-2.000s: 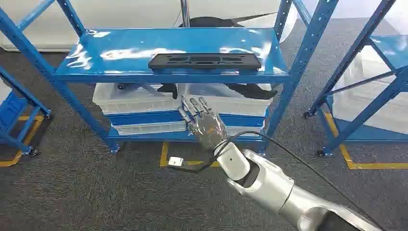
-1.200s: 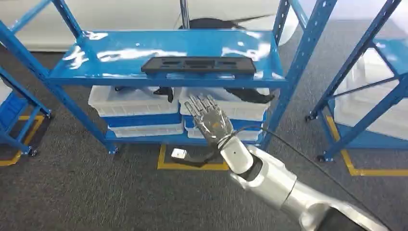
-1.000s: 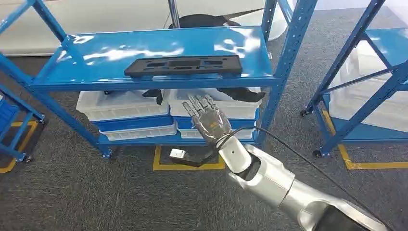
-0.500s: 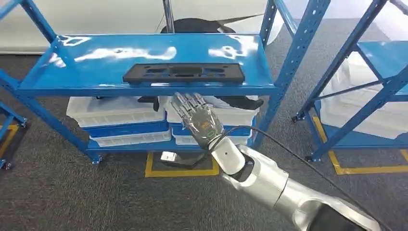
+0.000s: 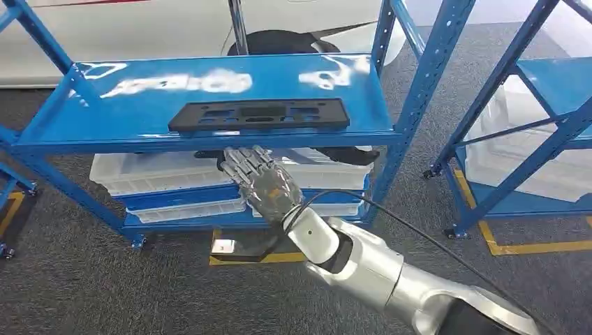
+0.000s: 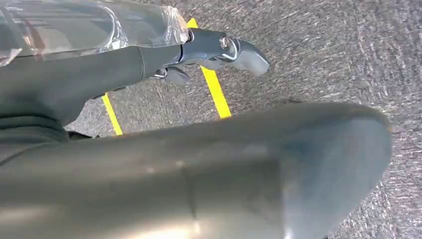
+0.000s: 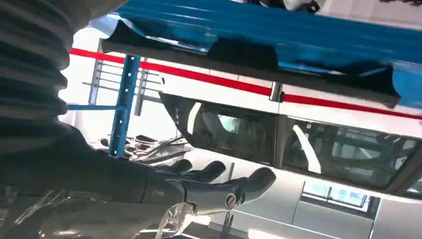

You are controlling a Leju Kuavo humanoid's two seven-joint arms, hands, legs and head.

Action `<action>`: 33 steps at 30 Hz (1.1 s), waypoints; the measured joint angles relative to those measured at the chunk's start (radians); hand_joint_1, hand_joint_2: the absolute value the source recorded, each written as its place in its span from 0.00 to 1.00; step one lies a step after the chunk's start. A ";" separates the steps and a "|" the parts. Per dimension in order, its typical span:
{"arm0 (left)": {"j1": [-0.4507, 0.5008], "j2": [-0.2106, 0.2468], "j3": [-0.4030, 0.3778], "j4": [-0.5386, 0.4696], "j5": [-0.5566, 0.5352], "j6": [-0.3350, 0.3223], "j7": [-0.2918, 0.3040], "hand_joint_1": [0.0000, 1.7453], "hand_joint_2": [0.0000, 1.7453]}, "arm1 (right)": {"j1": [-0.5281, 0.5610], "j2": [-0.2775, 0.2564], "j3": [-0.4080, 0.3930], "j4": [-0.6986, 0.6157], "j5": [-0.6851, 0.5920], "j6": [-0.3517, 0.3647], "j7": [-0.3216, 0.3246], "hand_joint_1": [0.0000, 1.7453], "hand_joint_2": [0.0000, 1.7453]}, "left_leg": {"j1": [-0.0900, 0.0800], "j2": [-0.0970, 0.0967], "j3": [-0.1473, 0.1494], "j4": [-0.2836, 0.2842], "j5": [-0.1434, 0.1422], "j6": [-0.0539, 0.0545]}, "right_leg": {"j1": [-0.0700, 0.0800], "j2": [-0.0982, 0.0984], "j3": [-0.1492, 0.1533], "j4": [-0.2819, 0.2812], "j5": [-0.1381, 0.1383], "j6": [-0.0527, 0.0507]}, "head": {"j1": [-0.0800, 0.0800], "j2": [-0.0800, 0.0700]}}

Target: Take the parts from the cabinet and place them on the table.

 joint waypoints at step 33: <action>0.008 -0.001 -0.001 0.001 -0.011 0.003 0.005 0.00 0.00 | -0.056 -0.007 0.000 0.071 -0.145 0.046 0.070 0.00 1.00 | 0.017 0.001 -0.102 0.182 -0.054 -0.027 | -0.004 0.005 -0.012 0.014 -0.006 0.004 | 0.000 0.000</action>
